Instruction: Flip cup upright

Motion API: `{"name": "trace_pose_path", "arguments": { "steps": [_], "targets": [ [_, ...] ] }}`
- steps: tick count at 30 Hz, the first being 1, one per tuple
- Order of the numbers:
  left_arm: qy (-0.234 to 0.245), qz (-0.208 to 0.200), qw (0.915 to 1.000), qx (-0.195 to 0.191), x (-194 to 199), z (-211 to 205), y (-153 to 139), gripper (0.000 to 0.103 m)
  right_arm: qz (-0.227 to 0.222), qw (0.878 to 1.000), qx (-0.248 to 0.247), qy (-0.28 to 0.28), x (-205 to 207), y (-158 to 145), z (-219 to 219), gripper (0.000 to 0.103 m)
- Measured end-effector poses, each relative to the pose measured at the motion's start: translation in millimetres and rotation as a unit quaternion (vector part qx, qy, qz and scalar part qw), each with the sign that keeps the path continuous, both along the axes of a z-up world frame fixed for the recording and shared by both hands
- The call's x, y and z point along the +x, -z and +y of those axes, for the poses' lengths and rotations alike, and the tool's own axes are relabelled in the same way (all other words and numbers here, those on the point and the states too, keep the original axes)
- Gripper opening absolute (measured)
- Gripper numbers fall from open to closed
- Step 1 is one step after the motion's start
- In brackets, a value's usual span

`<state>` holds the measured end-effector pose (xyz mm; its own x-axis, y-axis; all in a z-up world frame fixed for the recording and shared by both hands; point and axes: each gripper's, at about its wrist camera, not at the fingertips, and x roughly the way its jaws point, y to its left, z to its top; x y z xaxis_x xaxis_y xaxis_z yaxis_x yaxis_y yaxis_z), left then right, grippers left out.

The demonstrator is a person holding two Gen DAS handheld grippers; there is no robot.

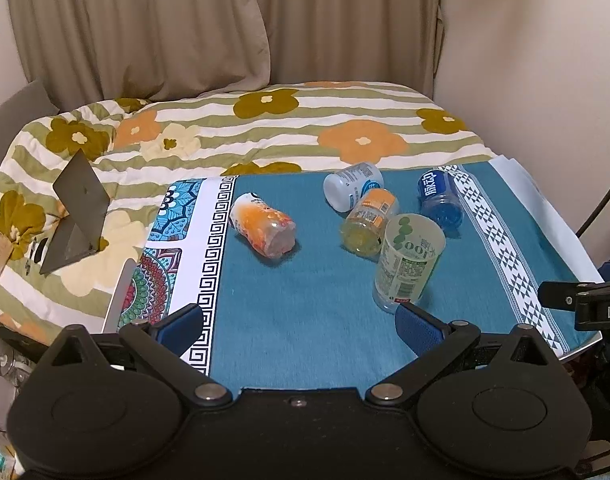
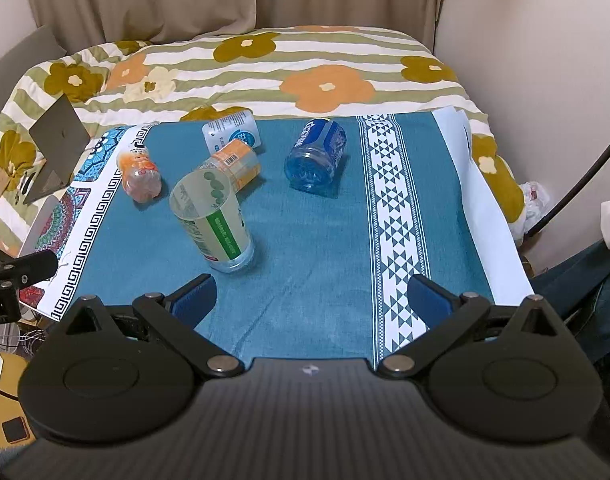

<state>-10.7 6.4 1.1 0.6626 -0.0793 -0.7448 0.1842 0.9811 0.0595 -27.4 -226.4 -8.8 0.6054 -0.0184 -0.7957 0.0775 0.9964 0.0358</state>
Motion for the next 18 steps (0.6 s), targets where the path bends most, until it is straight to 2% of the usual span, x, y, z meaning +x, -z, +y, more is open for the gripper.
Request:
{"name": "trace_pose_path", "arguments": {
  "steps": [18],
  "targets": [
    [0.001,-0.007,1.0000,0.001,-1.4,1.6,-3.5,0.103,0.000,1.000,0.000,0.000,0.1,0.1,1.7,0.103]
  ]
}}
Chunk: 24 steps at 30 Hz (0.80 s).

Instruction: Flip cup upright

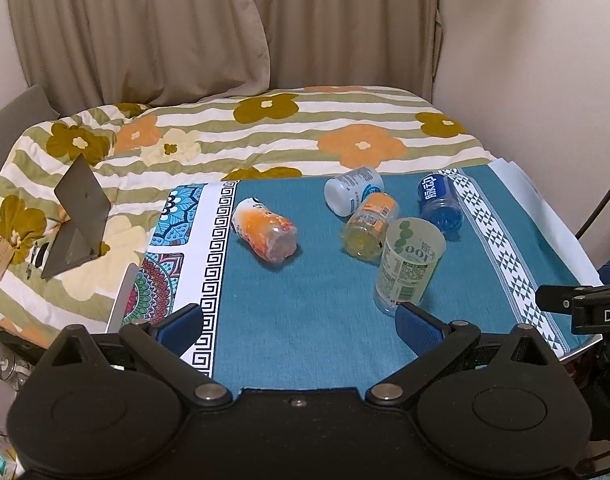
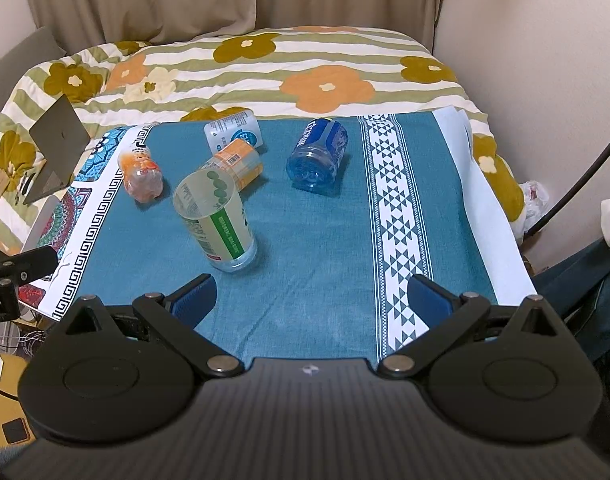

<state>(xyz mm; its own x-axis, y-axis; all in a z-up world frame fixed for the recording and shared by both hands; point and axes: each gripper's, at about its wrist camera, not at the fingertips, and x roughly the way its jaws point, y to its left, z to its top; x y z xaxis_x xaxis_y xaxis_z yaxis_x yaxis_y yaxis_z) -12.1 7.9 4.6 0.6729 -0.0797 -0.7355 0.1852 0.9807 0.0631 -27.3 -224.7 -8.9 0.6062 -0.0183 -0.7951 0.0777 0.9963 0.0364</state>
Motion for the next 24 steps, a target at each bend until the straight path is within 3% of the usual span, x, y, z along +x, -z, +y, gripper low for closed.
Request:
{"name": "trace_pose_path", "arguments": {
  "steps": [24],
  "targets": [
    [-0.001,-0.004,1.0000,0.001,0.8,-0.2,-1.5,0.103,-0.001,1.000,-0.002,-0.001,-0.9,-0.2,2.8,0.103]
  ]
}}
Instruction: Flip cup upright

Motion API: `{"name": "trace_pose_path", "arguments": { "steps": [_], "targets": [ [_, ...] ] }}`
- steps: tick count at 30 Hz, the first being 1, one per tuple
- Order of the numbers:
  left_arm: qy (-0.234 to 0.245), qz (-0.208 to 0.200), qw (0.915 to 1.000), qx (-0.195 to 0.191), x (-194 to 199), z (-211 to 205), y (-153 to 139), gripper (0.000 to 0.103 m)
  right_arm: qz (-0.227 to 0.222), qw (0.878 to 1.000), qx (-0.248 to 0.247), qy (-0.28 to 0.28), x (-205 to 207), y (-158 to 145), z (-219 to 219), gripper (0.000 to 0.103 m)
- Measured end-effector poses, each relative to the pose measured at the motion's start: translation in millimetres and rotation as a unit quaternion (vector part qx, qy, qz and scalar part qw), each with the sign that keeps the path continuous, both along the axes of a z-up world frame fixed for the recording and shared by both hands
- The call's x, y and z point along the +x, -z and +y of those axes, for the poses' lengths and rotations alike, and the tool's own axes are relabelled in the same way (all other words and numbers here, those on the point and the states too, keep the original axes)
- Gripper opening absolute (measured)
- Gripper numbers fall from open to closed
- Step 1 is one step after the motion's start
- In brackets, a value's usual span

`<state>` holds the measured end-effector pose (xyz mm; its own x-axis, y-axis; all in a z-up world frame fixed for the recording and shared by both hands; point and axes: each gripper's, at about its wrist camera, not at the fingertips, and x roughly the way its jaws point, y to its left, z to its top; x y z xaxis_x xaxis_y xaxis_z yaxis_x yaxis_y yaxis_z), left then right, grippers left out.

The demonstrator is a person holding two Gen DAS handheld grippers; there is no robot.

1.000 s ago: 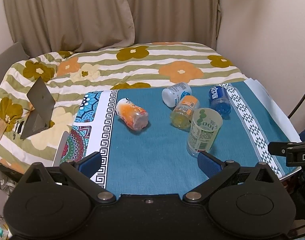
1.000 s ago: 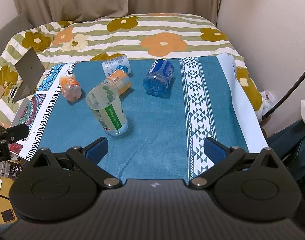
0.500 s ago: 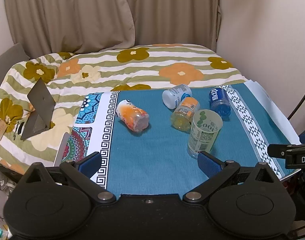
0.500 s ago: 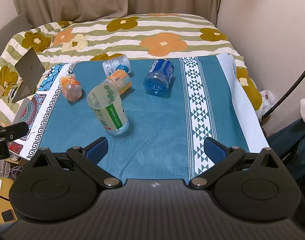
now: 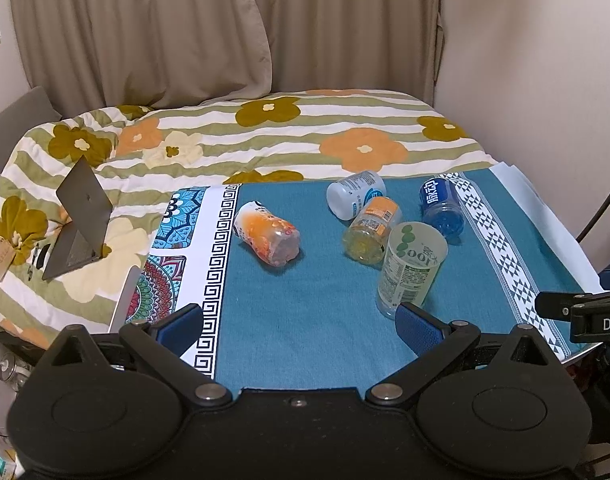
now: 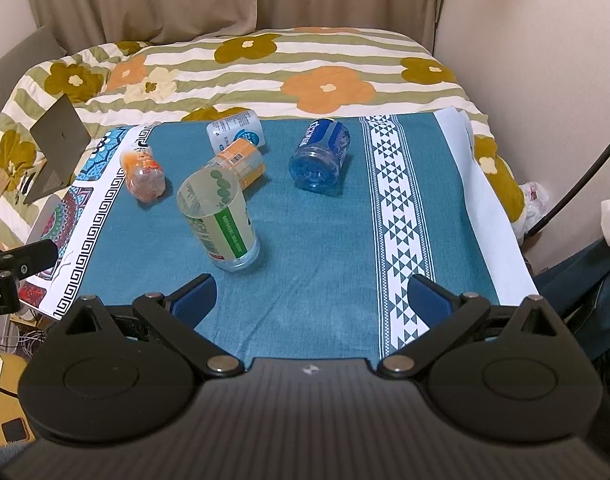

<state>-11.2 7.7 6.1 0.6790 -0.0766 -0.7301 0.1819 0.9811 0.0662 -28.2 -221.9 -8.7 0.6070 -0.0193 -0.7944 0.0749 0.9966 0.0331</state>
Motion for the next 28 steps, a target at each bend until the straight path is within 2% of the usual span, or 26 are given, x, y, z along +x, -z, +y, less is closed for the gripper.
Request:
{"name": "trace_pose_path", "arguments": {
  "steps": [28],
  "targets": [
    [-0.019,-0.014,0.9997,0.003,8.9,6.6,1.9,0.103,-0.001,1.000,0.000,-0.008,2.1,0.2,4.4,0.103]
  ]
}}
